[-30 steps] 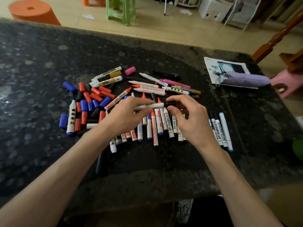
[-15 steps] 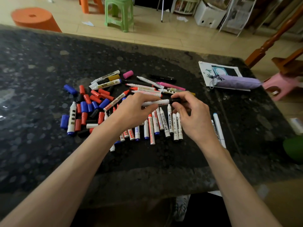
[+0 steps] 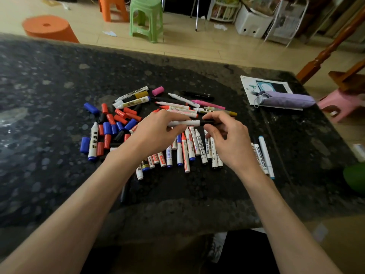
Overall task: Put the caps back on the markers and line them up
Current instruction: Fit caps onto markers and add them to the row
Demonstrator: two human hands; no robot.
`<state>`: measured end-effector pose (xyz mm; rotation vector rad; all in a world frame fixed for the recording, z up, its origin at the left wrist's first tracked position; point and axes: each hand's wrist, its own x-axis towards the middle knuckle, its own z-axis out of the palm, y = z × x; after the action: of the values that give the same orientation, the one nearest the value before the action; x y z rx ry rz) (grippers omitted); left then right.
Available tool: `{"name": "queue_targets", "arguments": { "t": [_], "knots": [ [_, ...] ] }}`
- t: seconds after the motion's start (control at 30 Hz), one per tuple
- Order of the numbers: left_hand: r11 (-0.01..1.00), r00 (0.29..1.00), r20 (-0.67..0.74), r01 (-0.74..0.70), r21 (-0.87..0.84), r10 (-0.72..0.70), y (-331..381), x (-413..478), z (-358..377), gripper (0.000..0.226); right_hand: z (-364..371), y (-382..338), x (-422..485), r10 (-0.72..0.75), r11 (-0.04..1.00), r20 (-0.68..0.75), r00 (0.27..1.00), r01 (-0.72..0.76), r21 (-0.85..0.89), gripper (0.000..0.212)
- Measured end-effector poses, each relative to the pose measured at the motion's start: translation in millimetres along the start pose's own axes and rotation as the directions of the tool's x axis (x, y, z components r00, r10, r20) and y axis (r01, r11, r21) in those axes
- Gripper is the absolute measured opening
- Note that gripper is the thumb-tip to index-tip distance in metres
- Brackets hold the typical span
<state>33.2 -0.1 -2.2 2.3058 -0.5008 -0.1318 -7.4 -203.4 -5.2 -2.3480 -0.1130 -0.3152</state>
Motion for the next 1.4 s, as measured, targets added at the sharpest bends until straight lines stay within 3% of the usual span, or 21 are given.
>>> {"name": "queue_targets", "arguments": {
  "t": [0.2, 0.4, 0.8, 0.97, 1.07, 1.2, 1.27, 1.33, 1.37, 1.4],
  "knots": [
    [1.0, 0.999, -0.028, -0.02, 0.009, 0.02, -10, -9, 8, 0.032, 0, 3, -3, 0.0, 0.998, 0.036, 0.999, -0.002, 0.06, 0.018],
    [1.0, 0.997, -0.065, -0.029, -0.011, 0.028, -24, -11, 9, 0.017, 10, 5, -6, -0.018, 0.988, -0.009, 1.0, 0.02, 0.151, 0.022],
    [0.997, 0.999, -0.032, 0.027, -0.078, -0.029, -24, -12, 22, 0.018, 18, 10, -13, -0.067, 0.99, -0.067, 0.995, 0.075, 0.123, 0.021],
    [1.0, 0.997, 0.072, 0.008, 0.002, -0.009, -23, -10, 22, 0.021, 15, 20, -14, 0.033, 0.982, 0.016, 0.999, -0.035, 0.188, 0.018],
    [0.999, 0.991, 0.135, 0.001, -0.038, 0.004, -21, -9, 22, 0.022, 12, 21, -11, 0.091, 0.92, 0.066, 0.994, -0.109, 0.375, 0.015],
    [0.952, 0.98, 0.194, 0.02, -0.307, 0.042, -11, -8, 28, 0.024, 11, 13, -14, 0.253, 0.685, 0.163, 0.954, -0.296, 0.666, 0.023],
    [0.958, 0.973, 0.228, 0.035, -0.284, 0.031, -10, -11, 36, 0.025, 9, 17, -12, 0.352, 0.577, 0.218, 0.91, -0.395, 0.715, 0.021],
    [0.983, 0.975, 0.224, 0.043, -0.177, -0.003, -15, -13, 40, 0.043, -5, 31, -5, 0.474, 0.476, 0.179, 0.862, -0.422, 0.772, 0.017],
    [0.989, 0.982, 0.189, 0.043, -0.138, -0.016, -17, -12, 38, 0.048, -15, 40, -1, 0.526, 0.543, 0.085, 0.846, -0.412, 0.732, 0.019],
    [0.99, 0.989, 0.147, 0.047, -0.135, -0.027, -19, -11, 36, 0.048, -27, 49, 3, 0.546, 0.689, -0.046, 0.836, -0.418, 0.592, 0.021]
  ]
}}
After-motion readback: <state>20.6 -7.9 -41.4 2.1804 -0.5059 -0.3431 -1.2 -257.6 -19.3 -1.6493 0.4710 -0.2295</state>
